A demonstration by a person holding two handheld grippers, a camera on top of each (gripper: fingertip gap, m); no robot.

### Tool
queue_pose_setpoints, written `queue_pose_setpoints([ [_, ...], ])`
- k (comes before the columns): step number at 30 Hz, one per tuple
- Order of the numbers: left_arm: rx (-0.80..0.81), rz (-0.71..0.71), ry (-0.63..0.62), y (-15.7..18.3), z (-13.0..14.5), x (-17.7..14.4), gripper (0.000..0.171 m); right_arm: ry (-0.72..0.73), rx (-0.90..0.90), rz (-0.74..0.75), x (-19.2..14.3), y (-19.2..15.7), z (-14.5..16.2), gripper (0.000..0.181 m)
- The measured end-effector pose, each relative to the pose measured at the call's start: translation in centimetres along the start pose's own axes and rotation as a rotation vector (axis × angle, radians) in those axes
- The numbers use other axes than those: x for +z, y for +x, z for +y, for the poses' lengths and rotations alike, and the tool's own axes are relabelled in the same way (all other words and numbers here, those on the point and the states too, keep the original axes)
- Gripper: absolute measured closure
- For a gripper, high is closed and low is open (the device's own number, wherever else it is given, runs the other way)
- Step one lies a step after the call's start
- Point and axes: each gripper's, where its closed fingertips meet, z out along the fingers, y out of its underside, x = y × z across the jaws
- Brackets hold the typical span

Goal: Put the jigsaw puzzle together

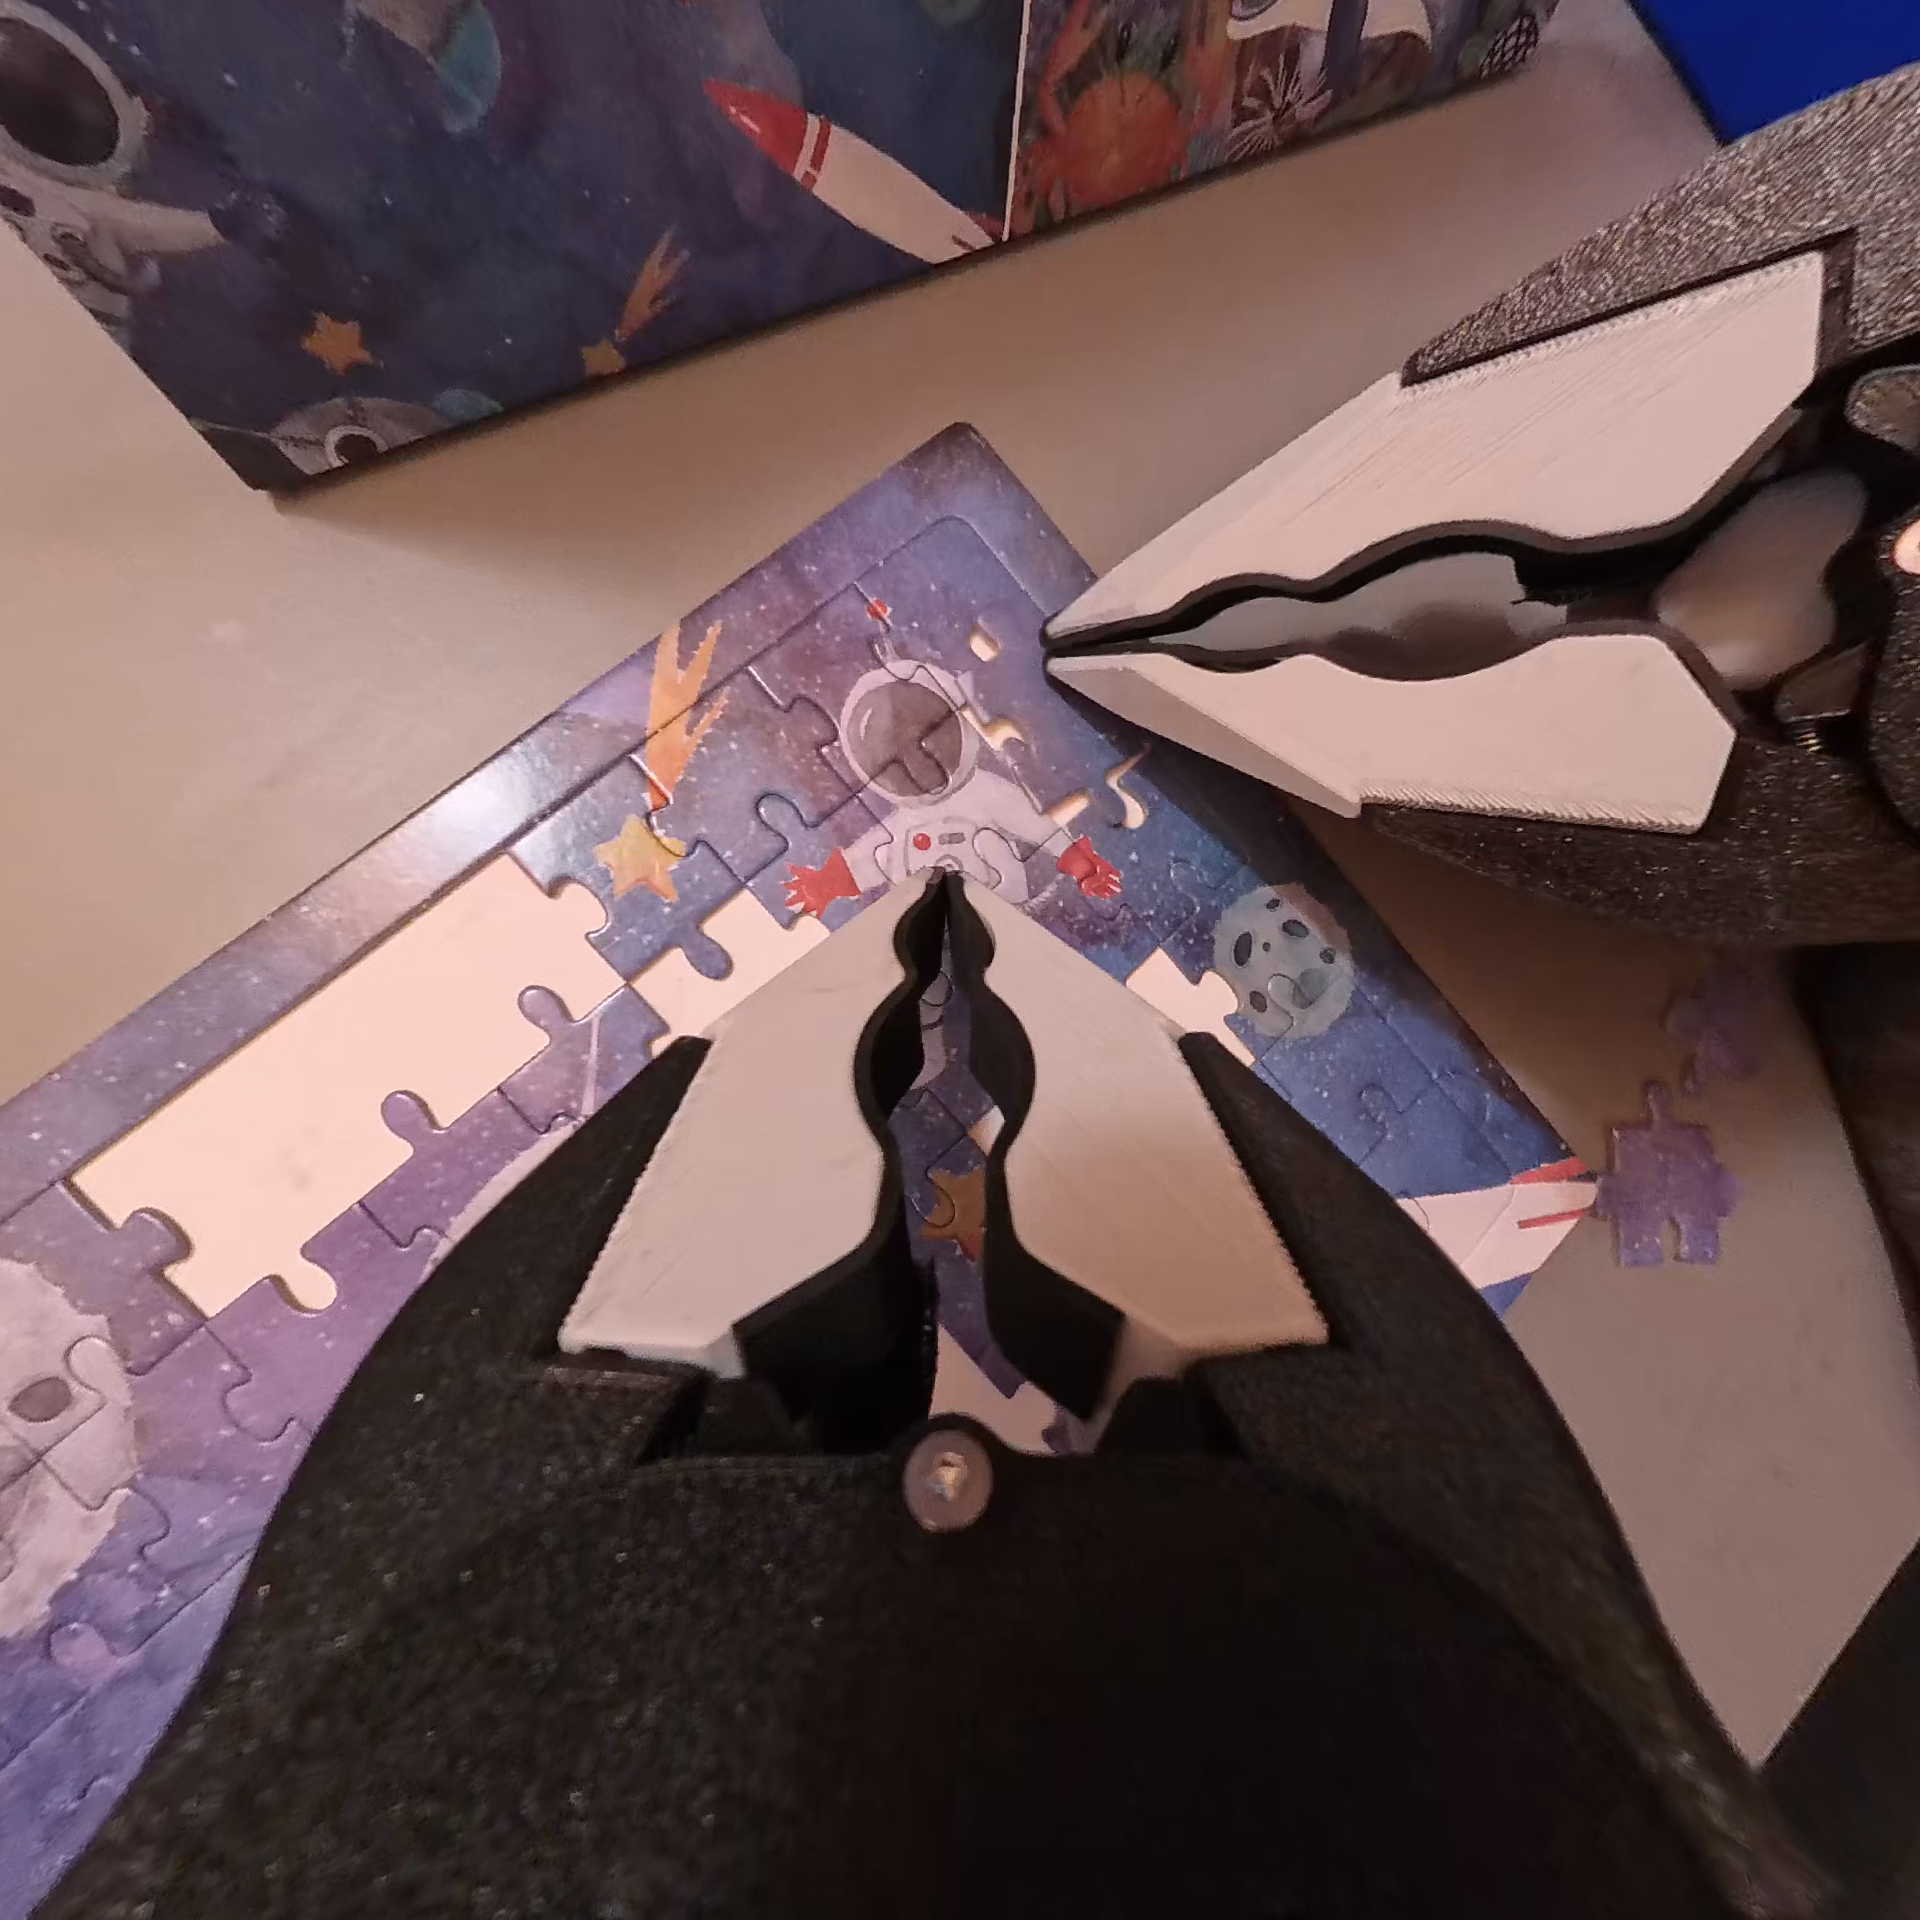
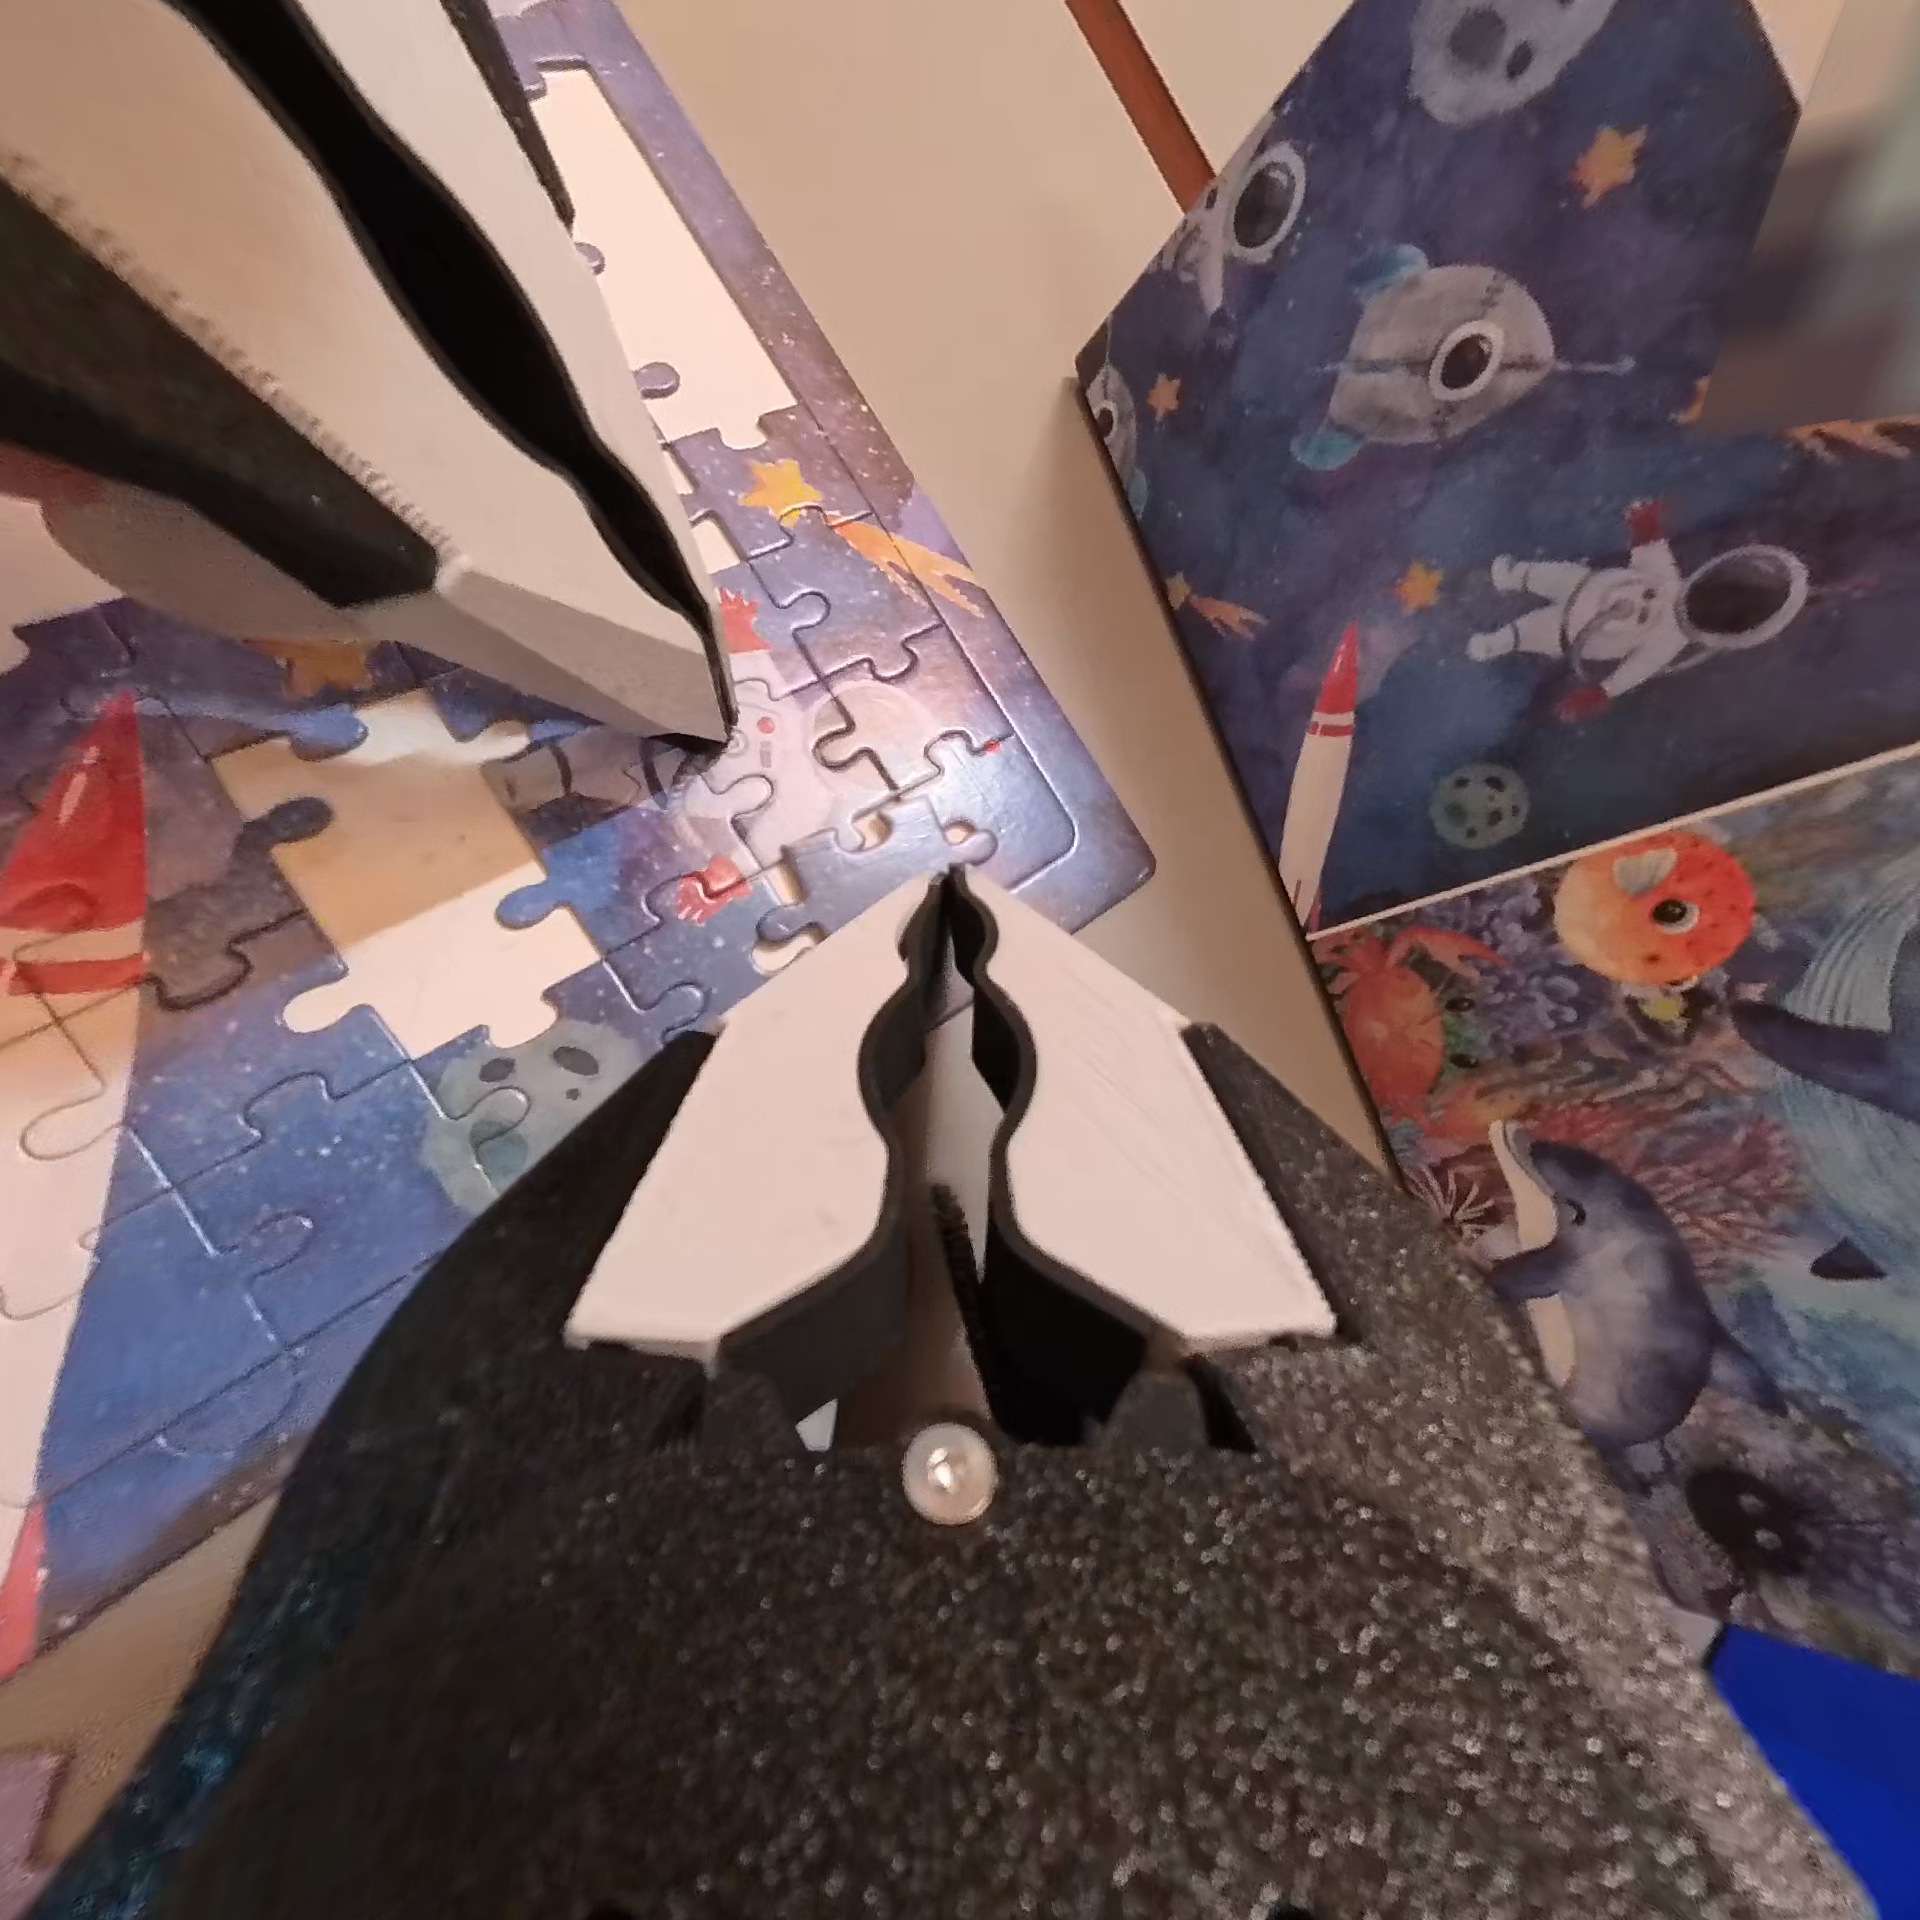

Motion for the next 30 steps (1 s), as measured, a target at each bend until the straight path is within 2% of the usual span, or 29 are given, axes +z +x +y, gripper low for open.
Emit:
queue_pose_setpoints([
  [6, -0.024, 0.034, 0.009, 0.0, 0.0, 0.0, 0.171, -0.009, -0.183, -0.072, 0.0, 0.1, 0.1, 0.181],
  [9, -0.034, 0.049, 0.013, 0.0, 0.0, 0.0, 0.171, -0.036, -0.206, -0.086, -0.4, 0.7, 0.2, 0.181],
  [12, -0.042, 0.060, 0.015, 0.0, 0.0, 0.0, 0.171, -0.002, -0.094, -0.058, -1.6, 0.7, -0.7, 0.181],
  [15, -0.049, 0.068, 0.013, 0.0, 0.0, 0.0, 0.171, -0.101, 0.117, 0.065, -1.6, 1.6, 0.6, 0.181],
  [17, -0.048, 0.068, 0.013, 0.0, 0.0, -0.1, 0.171, -0.142, 0.234, 0.077, -1.1, 1.4, 1.2, 0.166],
  [18, -0.046, 0.066, 0.013, 0.0, 0.0, -0.1, 0.171, -0.145, 0.285, 0.035, -0.9, 0.7, 1.0, 0.149],
  [21, -0.046, 0.069, 0.016, 0.0, 0.0, -0.1, 0.171, -0.092, 0.359, 0.003, -1.0, 0.3, -0.2, 0.133],
  [24, -0.063, 0.087, 0.017, 0.0, 0.0, -0.1, 0.171, -0.057, 0.440, -0.054, -1.1, -0.5, -0.8, 0.133],
  [26, -0.072, 0.098, 0.017, 0.0, 0.0, -0.1, 0.171, -0.036, 0.442, -0.046, -1.5, -0.4, -1.1, 0.140],
  [30, -0.079, 0.103, 0.017, 0.0, 0.0, -0.1, 0.171, -0.033, 0.407, -0.113, -1.4, -2.2, -1.6, 0.140],
])
